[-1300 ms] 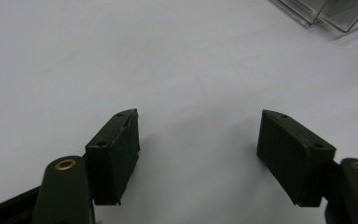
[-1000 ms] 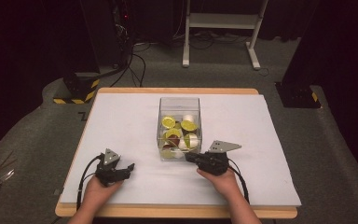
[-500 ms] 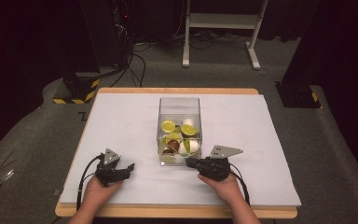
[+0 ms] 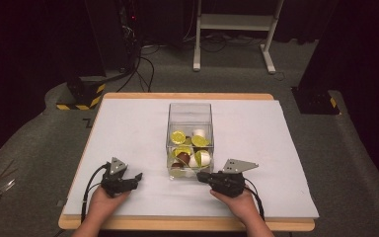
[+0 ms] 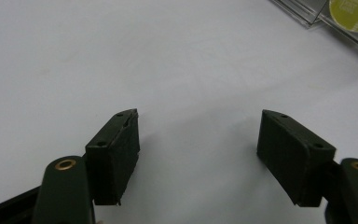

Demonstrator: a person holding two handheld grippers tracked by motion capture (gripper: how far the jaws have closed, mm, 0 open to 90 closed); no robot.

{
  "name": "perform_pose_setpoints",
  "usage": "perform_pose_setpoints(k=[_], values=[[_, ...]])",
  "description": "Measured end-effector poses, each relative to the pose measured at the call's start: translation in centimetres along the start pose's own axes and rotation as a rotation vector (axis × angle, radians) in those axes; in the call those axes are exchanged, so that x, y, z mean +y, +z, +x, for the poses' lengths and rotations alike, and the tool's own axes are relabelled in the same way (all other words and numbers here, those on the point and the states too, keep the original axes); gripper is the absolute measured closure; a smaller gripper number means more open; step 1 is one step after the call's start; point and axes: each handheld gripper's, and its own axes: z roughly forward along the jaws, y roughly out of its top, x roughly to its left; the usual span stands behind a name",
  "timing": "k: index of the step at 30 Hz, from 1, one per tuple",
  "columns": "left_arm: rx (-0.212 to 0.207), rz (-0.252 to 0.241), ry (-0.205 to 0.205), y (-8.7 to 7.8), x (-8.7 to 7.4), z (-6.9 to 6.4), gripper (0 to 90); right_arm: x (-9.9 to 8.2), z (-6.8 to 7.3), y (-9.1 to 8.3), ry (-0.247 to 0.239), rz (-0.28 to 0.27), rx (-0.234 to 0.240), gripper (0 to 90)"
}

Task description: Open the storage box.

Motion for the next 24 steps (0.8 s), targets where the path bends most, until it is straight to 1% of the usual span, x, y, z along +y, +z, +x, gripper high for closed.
perform_pose_setpoints(k=[3, 5, 8, 11, 14, 16, 17, 18, 20, 21, 22, 24], values=[[0.000, 0.000, 0.000, 0.0, 0.0, 0.0, 29.8, -0.1, 0.3, -0.1, -0.007, 0.004, -0.002, 85.4], [0.001, 0.000, 0.000, 0.0, 0.0, 0.0, 29.8, -0.1, 0.4, -0.1, -0.020, 0.016, -0.007, 84.9], [0.001, 0.000, 0.000, 0.0, 0.0, 0.0, 29.9, -0.1, 0.7, -0.5, -0.026, 0.023, -0.030, 83.5], [0.001, 0.001, 0.000, 0.0, 0.0, 0.0, 29.9, -0.3, 0.7, -1.5, -0.023, 0.002, -0.048, 82.5], [0.003, 0.000, -0.001, 0.0, 0.0, -0.1, 30.4, -0.3, 0.8, -2.9, -0.032, -0.021, -0.082, 82.2], [0.001, -0.004, 0.001, -0.1, 0.0, -0.1, 32.8, -0.2, 0.8, -3.6, -0.029, -0.039, -0.105, 81.4], [-0.002, -0.007, 0.010, -0.1, 0.1, -0.2, 36.0, -0.2, 0.7, -4.1, -0.026, -0.052, -0.120, 81.1], [-0.003, -0.009, 0.008, -0.1, 0.1, -0.4, 40.4, -0.2, 0.6, -4.6, -0.023, -0.073, -0.143, 80.9], [-0.002, -0.009, -0.009, 0.0, 0.3, -0.6, 46.2, -0.2, 0.2, -5.3, -0.013, -0.098, -0.193, 79.9], [-0.006, -0.010, -0.017, 0.0, 0.3, -0.7, 48.9, -0.2, 0.1, -5.5, -0.004, -0.100, -0.223, 79.6], [-0.008, -0.016, -0.012, 0.1, 0.5, -1.0, 50.7, -0.2, 0.0, -5.6, -0.002, -0.100, -0.238, 79.2], [0.006, -0.032, 0.015, 0.3, 1.1, -1.7, 57.6, -0.2, -0.5, -5.7, 0.008, -0.095, -0.293, 77.8]])
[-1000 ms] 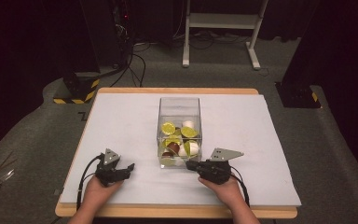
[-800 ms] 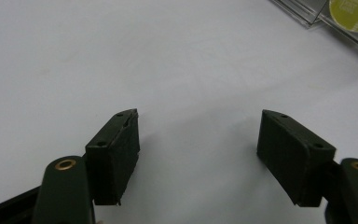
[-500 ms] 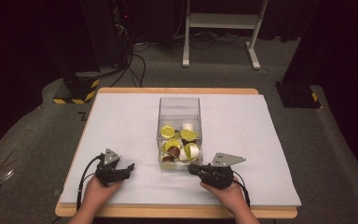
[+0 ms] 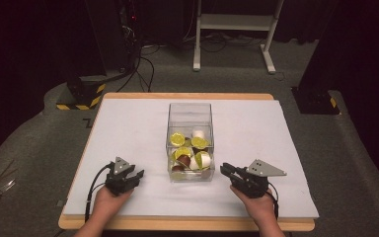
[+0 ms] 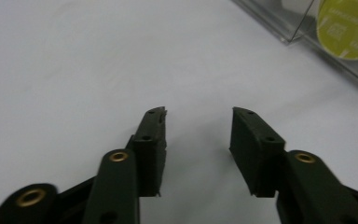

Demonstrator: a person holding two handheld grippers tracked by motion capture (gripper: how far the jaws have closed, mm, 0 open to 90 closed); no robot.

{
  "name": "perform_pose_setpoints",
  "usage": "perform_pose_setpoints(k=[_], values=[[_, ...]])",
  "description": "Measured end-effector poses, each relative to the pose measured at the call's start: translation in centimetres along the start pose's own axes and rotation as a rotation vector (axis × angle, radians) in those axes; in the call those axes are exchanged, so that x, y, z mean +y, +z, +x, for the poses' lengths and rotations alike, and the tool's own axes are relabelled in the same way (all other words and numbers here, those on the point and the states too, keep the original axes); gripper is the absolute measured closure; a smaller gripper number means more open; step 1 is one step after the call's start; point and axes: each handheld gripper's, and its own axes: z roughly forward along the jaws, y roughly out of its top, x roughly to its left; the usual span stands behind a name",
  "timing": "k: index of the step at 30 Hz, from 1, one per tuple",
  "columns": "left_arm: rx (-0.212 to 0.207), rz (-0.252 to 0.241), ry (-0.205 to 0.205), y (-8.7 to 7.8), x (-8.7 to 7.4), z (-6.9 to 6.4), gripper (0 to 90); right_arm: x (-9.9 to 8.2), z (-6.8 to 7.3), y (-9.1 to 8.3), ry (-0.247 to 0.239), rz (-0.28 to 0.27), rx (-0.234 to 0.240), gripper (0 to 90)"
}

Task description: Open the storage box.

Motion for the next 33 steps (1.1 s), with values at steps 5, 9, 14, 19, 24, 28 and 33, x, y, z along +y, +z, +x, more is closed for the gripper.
perform_pose_setpoints(k=[5, 9, 14, 19, 24, 28, 33], values=[[0.026, -0.048, 0.038, 0.9, 1.5, -1.9, 68.9, 0.0, -0.4, 1.5, 0.001, 0.037, -0.161, 73.1], [0.029, -0.110, -0.014, 1.7, 3.0, -3.4, 76.7, 0.3, -0.3, 3.3, 0.017, 0.052, -0.244, 71.2], [0.020, -0.147, -0.054, 2.5, 4.1, -4.7, 83.0, 0.5, 0.3, 5.6, 0.025, 0.093, -0.324, 76.5], [-0.012, -0.161, -0.047, 2.8, 4.7, -6.4, 89.0, 0.2, 0.7, 7.0, 0.025, 0.133, -0.333, 82.3], [-0.013, -0.154, -0.059, 2.9, 5.0, -7.3, 90.0, 0.2, 1.1, 7.2, 0.034, 0.137, -0.332, 90.0], [-0.021, -0.152, -0.060, 2.8, 4.9, -7.2, 90.0, 0.0, 1.4, 7.1, 0.037, 0.135, -0.324, 90.0], [-0.031, -0.152, -0.073, 2.7, 4.7, -7.1, 90.0, -0.2, 1.8, 6.9, 0.036, 0.131, -0.319, 90.0]])
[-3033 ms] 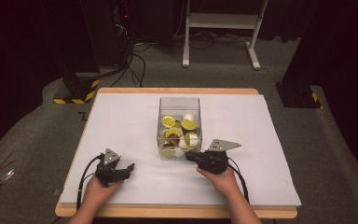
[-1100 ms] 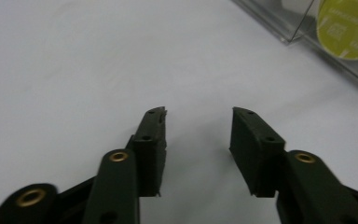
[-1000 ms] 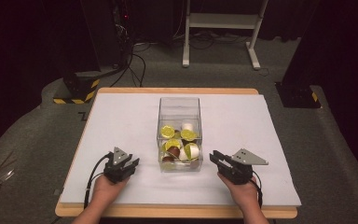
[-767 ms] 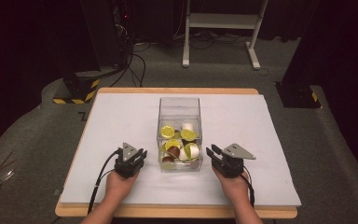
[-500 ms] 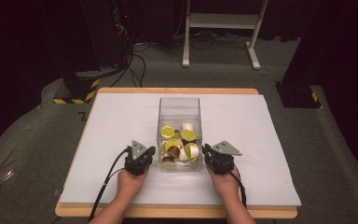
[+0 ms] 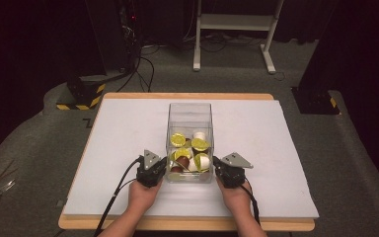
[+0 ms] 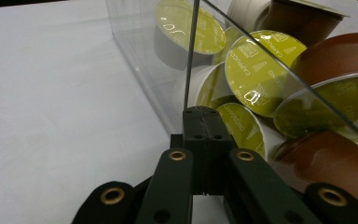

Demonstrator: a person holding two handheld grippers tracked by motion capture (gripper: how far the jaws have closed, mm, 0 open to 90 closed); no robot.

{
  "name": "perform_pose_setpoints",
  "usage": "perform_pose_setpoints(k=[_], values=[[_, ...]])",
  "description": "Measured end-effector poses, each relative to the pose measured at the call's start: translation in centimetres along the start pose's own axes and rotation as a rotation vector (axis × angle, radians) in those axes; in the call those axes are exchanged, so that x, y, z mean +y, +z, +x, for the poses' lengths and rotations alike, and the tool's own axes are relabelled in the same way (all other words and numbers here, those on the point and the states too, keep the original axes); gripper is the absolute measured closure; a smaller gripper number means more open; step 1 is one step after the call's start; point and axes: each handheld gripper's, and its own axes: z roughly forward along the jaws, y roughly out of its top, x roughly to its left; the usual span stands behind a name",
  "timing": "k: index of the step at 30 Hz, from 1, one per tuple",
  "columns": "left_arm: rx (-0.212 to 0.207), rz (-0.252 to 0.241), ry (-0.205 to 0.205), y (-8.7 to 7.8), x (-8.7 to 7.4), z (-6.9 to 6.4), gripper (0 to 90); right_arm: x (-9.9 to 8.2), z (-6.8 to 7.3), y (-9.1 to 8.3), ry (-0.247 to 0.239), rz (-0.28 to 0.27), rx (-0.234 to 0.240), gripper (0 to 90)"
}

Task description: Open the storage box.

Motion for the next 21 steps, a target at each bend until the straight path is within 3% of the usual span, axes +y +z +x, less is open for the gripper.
perform_pose_setpoints(k=[12, 21], values=[[-0.019, -0.006, 0.023, -1.9, -1.3, -0.9, 90.0, -0.9, 0.8, -1.8, 0.007, 0.002, 0.017, 90.0], [-0.021, -0.014, 0.023, -2.3, -1.5, -1.0, 90.0, -1.4, 1.1, -2.3, 0.015, -0.017, 0.024, 90.0]])
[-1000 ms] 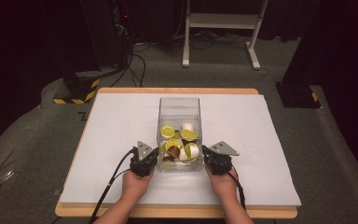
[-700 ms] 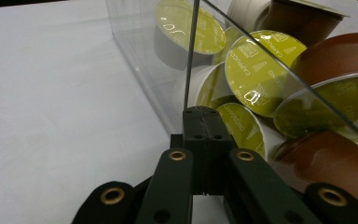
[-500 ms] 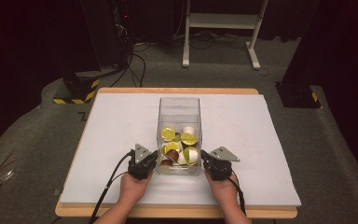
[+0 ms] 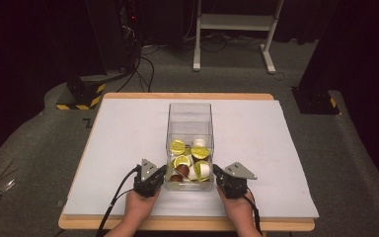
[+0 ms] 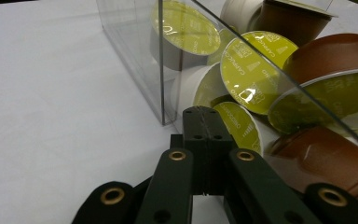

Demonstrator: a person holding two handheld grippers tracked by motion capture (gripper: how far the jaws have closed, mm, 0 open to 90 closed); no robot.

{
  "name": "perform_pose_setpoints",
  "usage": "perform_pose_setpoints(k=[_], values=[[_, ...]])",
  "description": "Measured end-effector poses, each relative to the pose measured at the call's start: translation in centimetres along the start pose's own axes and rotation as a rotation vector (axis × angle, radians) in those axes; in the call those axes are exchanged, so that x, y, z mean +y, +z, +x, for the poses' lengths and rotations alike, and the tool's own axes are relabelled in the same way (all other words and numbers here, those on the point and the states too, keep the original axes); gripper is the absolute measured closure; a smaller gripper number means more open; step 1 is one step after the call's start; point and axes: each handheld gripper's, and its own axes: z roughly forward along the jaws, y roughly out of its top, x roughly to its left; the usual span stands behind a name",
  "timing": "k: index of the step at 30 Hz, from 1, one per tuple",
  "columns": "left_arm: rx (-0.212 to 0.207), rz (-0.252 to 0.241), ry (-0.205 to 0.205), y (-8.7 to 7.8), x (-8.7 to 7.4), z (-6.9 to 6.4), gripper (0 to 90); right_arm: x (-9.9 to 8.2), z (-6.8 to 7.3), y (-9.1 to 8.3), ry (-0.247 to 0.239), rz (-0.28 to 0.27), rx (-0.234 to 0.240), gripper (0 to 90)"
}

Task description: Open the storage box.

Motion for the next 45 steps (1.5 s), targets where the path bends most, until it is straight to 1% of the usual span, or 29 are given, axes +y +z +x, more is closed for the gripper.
perform_pose_setpoints(k=[1, 3, 5, 6, 7, 9, 11, 17, 19, 23, 24, 26, 30, 32, 34, 38, 40, 42, 45], values=[[0.002, -0.004, 0.006, 0.0, 0.0, 0.0, 90.0, -0.1, 0.0, 0.0, 0.006, -0.003, 0.002, 90.0], [-0.003, -0.009, 0.011, 0.0, -0.1, 0.1, 90.0, -0.1, -0.1, -0.1, -0.003, -0.004, 0.006, 89.9], [-0.002, -0.011, 0.019, 0.0, -0.3, 0.3, 90.0, 0.0, -0.2, -0.2, -0.011, -0.002, 0.001, 85.3], [0.002, -0.009, 0.024, 0.1, -0.4, 0.5, 87.7, 0.0, -0.4, -0.2, -0.005, -0.003, 0.006, 82.7], [0.004, -0.008, 0.023, 0.1, -0.5, 0.6, 86.9, 0.0, -0.6, -0.3, -0.001, -0.005, 0.011, 81.1], [0.007, -0.006, 0.011, 0.1, -0.6, 1.0, 85.9, 0.1, -0.7, -0.3, -0.011, -0.005, 0.008, 79.3], [0.011, -0.007, 0.015, -0.2, -0.6, 1.4, 84.4, 0.2, -0.8, -0.4, -0.017, -0.007, 0.007, 77.3], [0.019, -0.010, 0.010, -0.7, -0.3, 2.2, 78.3, 0.5, -1.4, -0.6, 0.002, -0.023, 0.006, 74.1], [0.024, -0.014, 0.017, -0.9, -0.2, 2.6, 76.4, 0.7, -1.5, -0.8, 0.000, -0.028, 0.003, 73.2], [0.034, 0.012, 0.032, -1.1, -0.3, 3.5, 72.7, 0.9, -1.9, -1.1, 0.002, -0.026, 0.012, 71.1], [0.041, 0.018, 0.039, -1.1, -0.3, 3.8, 71.4, 0.9, -2.0, -1.2, -0.004, -0.029, 0.014, 70.6], [0.056, 0.026, 0.051, -1.2, -0.5, 4.4, 69.2, 1.0, -2.2, -1.3, 0.000, -0.031, 0.023, 69.7], [0.080, 0.042, 0.045, -1.6, -0.8, 5.7, 65.5, 1.2, -2.6, -1.6, 0.013, -0.040, 0.035, 68.5], [0.094, 0.046, 0.029, -1.9, -1.0, 6.4, 63.9, 1.4, -2.7, -1.7, 0.014, -0.040, 0.041, 67.8], [0.107, 0.054, 0.029, -2.2, -1.2, 7.1, 62.2, 1.5, -2.7, -1.7, 0.015, -0.041, 0.046, 67.7], [0.142, 0.064, 0.030, -2.8, -1.7, 8.6, 59.2, 1.8, -2.6, -1.7, -0.004, -0.042, 0.050, 67.2], [0.153, 0.074, 0.019, -3.0, -2.0, 9.3, 57.4, 2.0, -2.5, -1.8, -0.006, -0.040, 0.054, 66.7], [0.172, 0.076, -0.005, -3.2, -2.4, 10.1, 55.6, 2.3, -2.3, -1.9, -0.016, -0.042, 0.055, 66.1], [0.187, 0.080, -0.021, -3.3, -2.7, 10.6, 53.5, 2.7, -2.2, -2.1, -0.025, -0.046, 0.057, 65.5]])
